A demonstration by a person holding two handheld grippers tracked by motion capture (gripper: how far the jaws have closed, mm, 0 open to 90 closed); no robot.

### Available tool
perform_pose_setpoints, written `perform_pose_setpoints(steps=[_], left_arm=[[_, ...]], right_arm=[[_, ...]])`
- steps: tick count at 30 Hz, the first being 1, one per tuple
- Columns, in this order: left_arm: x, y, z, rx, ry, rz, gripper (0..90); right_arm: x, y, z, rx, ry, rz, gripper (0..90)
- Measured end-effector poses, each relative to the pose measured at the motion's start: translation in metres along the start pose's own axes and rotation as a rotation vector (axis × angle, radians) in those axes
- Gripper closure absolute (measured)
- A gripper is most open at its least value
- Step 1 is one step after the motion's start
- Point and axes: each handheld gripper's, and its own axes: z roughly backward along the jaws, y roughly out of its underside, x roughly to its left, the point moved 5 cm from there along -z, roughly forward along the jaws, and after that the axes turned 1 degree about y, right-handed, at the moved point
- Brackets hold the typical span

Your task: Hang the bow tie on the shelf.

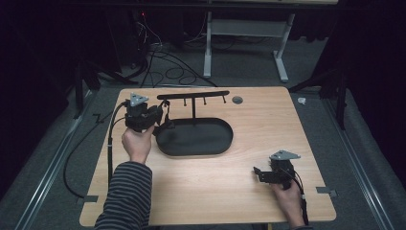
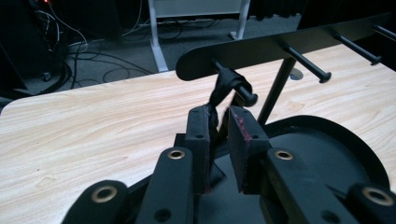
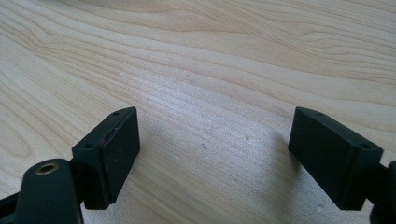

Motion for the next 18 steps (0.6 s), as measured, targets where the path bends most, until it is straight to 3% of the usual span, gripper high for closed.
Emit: perform_pose_setpoints(steps=[18], left_arm=[[-0.009, 0.001, 0.013, -0.002, 0.035, -0.025, 65.6]], right_arm=[[0.000, 0.000, 0.000, 0.000, 0.000, 0.000, 17.8]])
